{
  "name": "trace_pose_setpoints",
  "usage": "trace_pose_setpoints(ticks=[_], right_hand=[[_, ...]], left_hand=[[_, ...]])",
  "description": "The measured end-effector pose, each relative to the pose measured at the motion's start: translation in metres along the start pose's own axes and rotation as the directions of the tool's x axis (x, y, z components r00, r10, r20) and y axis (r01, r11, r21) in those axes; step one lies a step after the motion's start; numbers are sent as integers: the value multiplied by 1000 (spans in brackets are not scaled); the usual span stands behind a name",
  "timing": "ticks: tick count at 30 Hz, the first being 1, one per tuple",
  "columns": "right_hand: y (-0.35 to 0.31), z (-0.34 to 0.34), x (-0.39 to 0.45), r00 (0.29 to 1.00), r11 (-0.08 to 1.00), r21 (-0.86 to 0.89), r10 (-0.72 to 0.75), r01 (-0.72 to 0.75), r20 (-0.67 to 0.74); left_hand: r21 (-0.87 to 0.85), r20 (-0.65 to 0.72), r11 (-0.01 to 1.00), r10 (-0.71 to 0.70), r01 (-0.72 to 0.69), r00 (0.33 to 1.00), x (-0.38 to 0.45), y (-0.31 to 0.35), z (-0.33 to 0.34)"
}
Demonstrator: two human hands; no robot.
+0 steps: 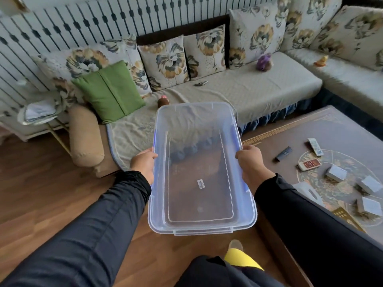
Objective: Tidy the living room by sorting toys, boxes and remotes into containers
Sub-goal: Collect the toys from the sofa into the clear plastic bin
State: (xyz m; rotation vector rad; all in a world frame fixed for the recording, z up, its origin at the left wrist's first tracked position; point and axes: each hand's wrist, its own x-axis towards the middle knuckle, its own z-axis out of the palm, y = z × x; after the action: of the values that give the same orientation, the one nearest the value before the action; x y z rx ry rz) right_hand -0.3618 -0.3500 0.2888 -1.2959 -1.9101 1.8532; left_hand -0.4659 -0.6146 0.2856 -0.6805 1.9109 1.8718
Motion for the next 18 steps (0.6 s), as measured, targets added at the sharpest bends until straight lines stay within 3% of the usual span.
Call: trace_pose_setpoints(ticks=[12,18], right_hand=[[-77,81,107,970,989,-130,-39,72,241],[-112,117,160,960,984,-169,-10,59,279]], left_hand=[[-107,-187,994,-24,4,982,56,57,14],[-146,-272,989,-44,4,961,83,84,35]])
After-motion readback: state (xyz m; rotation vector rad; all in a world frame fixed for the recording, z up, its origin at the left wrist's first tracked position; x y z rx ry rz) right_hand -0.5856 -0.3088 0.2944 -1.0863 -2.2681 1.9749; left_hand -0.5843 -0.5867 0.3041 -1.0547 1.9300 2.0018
